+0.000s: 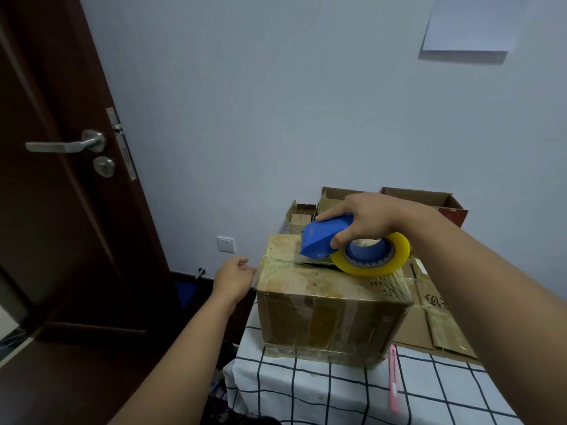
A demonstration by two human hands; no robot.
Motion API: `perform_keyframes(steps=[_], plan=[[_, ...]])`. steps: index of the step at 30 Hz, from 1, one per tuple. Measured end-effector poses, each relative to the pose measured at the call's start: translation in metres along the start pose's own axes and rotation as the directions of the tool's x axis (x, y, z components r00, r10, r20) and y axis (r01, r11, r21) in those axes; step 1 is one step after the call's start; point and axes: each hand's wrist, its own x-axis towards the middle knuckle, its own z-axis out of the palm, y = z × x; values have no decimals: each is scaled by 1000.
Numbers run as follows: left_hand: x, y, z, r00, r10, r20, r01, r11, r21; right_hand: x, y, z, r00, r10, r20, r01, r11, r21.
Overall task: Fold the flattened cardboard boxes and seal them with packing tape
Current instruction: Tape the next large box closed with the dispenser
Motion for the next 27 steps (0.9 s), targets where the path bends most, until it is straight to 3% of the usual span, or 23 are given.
perform_keyframes(steps=[1,3,5,7,12,15,19,27], plan=[[-9,5,0,998,47,-47,-51,993,-103,0,0,1,1000,-3,-7,3,1000,-5],[-31,18,1,991,126,42,-112,965,-238,0,-1,1,1000,-8,-14,8,1000,-14],[-55,30,-2,942,216,258,-180,971,-156,1,-1,2,1000,-13,-15,13,1000,-24],[-65,29,0,902,236,362,-261,965,19,1,-1,2,1000,-10,-16,10,1000,-29],[-53,22,-1,916,232,326,-317,919,236,-2,-2,3,1000,-7,-27,6,999,-41],[-51,21,-5,908,271,320,-355,903,243,-5,-5,1,999,-2,-42,0,999,-42],[-47,18,-8,859,286,425,-437,842,316,-8,-6,0,999,11,-50,-12,999,-32],[-34,15,-22,830,336,445,-499,804,323,-19,-23,-11,996,15,-83,-20,998,-63]])
